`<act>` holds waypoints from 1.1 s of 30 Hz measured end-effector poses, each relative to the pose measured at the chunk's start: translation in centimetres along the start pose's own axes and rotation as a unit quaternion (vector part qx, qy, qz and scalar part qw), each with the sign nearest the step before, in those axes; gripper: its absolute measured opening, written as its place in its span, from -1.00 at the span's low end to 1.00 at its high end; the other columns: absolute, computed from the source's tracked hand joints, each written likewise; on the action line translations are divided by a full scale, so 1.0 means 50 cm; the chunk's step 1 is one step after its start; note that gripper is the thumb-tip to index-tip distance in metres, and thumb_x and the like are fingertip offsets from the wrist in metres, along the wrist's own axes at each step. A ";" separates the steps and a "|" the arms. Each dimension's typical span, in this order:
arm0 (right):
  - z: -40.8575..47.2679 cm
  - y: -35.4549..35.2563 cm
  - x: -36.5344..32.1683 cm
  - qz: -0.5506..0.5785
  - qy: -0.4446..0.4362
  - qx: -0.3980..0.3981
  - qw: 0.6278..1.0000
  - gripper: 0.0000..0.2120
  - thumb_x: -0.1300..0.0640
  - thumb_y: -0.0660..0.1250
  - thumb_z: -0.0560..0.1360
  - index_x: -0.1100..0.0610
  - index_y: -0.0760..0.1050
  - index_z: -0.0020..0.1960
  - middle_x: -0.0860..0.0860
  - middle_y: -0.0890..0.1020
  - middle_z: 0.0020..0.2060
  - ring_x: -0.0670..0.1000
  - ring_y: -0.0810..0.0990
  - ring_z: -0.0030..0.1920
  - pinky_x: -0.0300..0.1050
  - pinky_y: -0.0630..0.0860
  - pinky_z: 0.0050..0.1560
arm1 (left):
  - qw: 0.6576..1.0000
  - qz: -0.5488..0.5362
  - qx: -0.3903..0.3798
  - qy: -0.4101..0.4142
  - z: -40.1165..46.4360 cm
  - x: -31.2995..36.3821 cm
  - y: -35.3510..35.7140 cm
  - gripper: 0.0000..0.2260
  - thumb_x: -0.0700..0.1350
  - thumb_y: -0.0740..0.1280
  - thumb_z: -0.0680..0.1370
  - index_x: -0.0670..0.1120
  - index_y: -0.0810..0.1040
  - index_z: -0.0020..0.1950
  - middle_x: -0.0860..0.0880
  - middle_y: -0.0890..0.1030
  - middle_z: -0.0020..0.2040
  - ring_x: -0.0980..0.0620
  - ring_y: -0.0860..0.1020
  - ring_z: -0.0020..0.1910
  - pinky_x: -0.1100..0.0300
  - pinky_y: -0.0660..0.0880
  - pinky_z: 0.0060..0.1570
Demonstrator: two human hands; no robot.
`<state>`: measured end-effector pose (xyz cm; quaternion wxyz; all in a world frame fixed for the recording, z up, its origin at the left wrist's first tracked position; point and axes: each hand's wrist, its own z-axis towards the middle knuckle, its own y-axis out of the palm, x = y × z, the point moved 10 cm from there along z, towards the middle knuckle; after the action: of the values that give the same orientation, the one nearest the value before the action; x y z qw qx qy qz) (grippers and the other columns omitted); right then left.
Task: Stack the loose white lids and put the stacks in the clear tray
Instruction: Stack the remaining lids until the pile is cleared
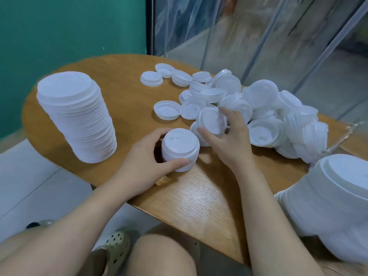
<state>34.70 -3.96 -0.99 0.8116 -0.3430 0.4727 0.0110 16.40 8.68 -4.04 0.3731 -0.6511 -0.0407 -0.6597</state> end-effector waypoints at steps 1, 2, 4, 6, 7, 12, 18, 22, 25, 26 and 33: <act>-0.003 -0.004 -0.008 0.036 0.000 0.004 0.999 -0.37 -0.10 0.61 0.38 -0.06 0.48 0.38 -0.13 0.53 0.26 -0.12 0.52 0.26 -0.02 0.52 0.29 | 1.000 -0.001 0.003 0.003 0.001 0.000 0.003 -0.43 0.05 0.63 0.39 0.22 0.51 0.35 0.31 0.60 0.22 0.30 0.52 0.25 0.31 0.45 0.25; -0.006 -0.004 -0.019 0.069 0.000 -0.006 0.998 -0.41 -0.10 0.61 0.37 -0.10 0.51 0.35 -0.13 0.56 0.26 -0.11 0.55 0.26 0.01 0.53 0.30 | 1.000 0.000 0.007 0.007 0.002 0.001 0.004 -0.42 0.08 0.62 0.39 0.22 0.50 0.36 0.30 0.60 0.22 0.27 0.53 0.25 0.23 0.47 0.28; -0.019 0.012 -0.046 0.098 -0.009 -0.063 0.993 -0.44 -0.15 0.56 0.34 -0.14 0.53 0.30 -0.15 0.59 0.24 -0.09 0.57 0.27 -0.01 0.54 0.29 | 1.000 0.003 0.009 0.009 -0.001 -0.001 0.003 -0.40 0.12 0.63 0.37 0.23 0.49 0.36 0.27 0.60 0.23 0.23 0.53 0.26 0.11 0.49 0.29; -0.036 0.040 -0.070 0.085 -0.029 -0.127 0.988 -0.42 -0.19 0.53 0.31 -0.14 0.53 0.30 -0.18 0.58 0.22 -0.09 0.55 0.29 -0.12 0.51 0.26 | 1.000 0.004 0.004 0.002 0.003 -0.004 0.000 -0.39 0.13 0.63 0.36 0.25 0.48 0.35 0.28 0.60 0.21 0.24 0.53 0.24 0.11 0.50 0.27; -0.043 0.054 -0.076 0.079 -0.037 -0.153 0.984 -0.40 -0.18 0.53 0.30 -0.13 0.53 0.31 -0.19 0.58 0.21 -0.11 0.54 0.31 -0.18 0.49 0.25 | 1.000 0.007 0.001 -0.002 0.006 -0.005 -0.001 -0.39 0.13 0.63 0.35 0.26 0.48 0.34 0.28 0.61 0.20 0.26 0.53 0.22 0.13 0.50 0.25; -0.048 0.081 -0.079 0.069 -0.043 -0.195 0.977 -0.40 -0.06 0.58 0.30 -0.09 0.54 0.32 -0.13 0.55 0.21 -0.12 0.51 0.31 -0.34 0.43 0.22 | 1.000 0.005 -0.022 -0.009 0.017 -0.005 -0.008 -0.40 0.13 0.66 0.30 0.31 0.49 0.26 0.32 0.62 0.14 0.34 0.54 0.16 0.28 0.50 0.18; -0.064 0.105 -0.082 0.060 -0.034 -0.234 0.970 -0.30 -0.10 0.62 0.26 -0.22 0.49 0.36 -0.24 0.52 0.27 -0.16 0.48 0.35 -0.31 0.45 0.16 | 0.999 0.013 -0.029 -0.010 0.013 -0.016 -0.010 -0.35 0.11 0.66 0.29 0.22 0.53 0.33 0.28 0.64 0.15 0.30 0.56 0.17 0.24 0.52 0.16; -0.063 0.104 -0.076 0.066 -0.007 -0.228 0.971 -0.25 -0.11 0.66 0.21 -0.28 0.48 0.35 -0.25 0.54 0.27 -0.19 0.52 0.30 -0.22 0.52 0.20 | 0.999 0.006 -0.032 -0.002 0.012 -0.012 -0.012 -0.37 0.11 0.63 0.32 0.19 0.53 0.36 0.29 0.63 0.16 0.34 0.55 0.18 0.39 0.48 0.12; -0.063 0.107 -0.078 0.065 -0.006 -0.235 0.970 -0.27 -0.23 0.64 0.16 -0.29 0.51 0.30 -0.27 0.57 0.25 -0.16 0.55 0.30 0.01 0.57 0.29 | 0.999 0.009 -0.041 0.006 0.014 -0.008 -0.016 -0.38 0.14 0.60 0.34 0.14 0.54 0.38 0.27 0.64 0.17 0.33 0.55 0.19 0.42 0.47 0.13; -0.064 0.108 -0.078 0.064 -0.008 -0.236 0.970 -0.26 -0.25 0.63 0.15 -0.29 0.51 0.30 -0.28 0.57 0.24 -0.15 0.55 0.31 0.05 0.56 0.31 | 0.999 0.013 -0.040 0.008 0.014 -0.007 -0.018 -0.38 0.15 0.59 0.34 0.13 0.55 0.37 0.27 0.64 0.16 0.33 0.55 0.18 0.42 0.47 0.13; -0.067 0.108 -0.078 0.035 -0.020 -0.237 0.971 -0.34 -0.38 0.42 0.32 -0.31 0.46 0.40 -0.34 0.55 0.29 -0.19 0.53 0.34 -0.04 0.51 0.34 | 0.999 0.033 -0.040 -0.001 0.016 -0.016 -0.024 -0.35 0.07 0.65 0.33 0.19 0.52 0.38 0.29 0.63 0.17 0.30 0.56 0.19 0.20 0.53 0.22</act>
<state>28.15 -0.54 -1.99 0.7153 -0.5090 0.4519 0.1581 16.31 10.31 -4.13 0.3677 -0.6674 0.0068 -0.6476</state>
